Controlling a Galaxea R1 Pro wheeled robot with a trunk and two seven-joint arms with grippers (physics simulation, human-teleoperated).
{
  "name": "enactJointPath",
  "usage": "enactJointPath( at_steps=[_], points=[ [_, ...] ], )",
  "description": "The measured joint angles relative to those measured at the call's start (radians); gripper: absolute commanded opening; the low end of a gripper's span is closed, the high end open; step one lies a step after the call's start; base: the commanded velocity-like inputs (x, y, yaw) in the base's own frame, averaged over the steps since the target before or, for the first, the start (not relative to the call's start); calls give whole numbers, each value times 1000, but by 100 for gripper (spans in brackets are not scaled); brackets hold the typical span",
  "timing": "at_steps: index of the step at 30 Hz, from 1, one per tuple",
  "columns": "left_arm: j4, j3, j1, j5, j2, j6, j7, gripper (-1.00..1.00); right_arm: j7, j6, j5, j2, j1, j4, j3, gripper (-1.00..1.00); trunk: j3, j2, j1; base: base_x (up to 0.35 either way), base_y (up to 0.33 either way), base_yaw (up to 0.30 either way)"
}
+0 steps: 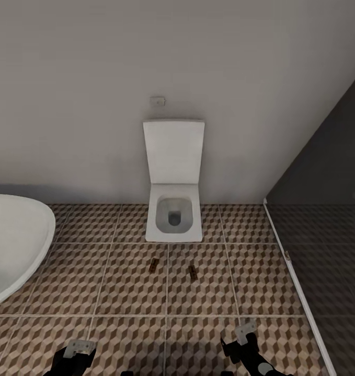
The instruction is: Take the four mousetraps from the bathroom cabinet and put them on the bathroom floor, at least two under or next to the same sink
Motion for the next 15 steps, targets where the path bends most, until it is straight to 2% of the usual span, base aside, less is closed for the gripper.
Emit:
enactJointPath(
  at_steps=[7, 15],
  points=[
    [0, 0, 0, 0, 0, 1, 2, 100, 1, 62, -2, 5, 0, -2, -2, 100, 22, 49, -27, 0, 0, 0],
    [0, 0, 0, 0, -3, 0, 2, 100, 2, 71, -2, 4, 1, -2, -2, 100, 47, 105, -58, 0, 0, 0]
  ],
)
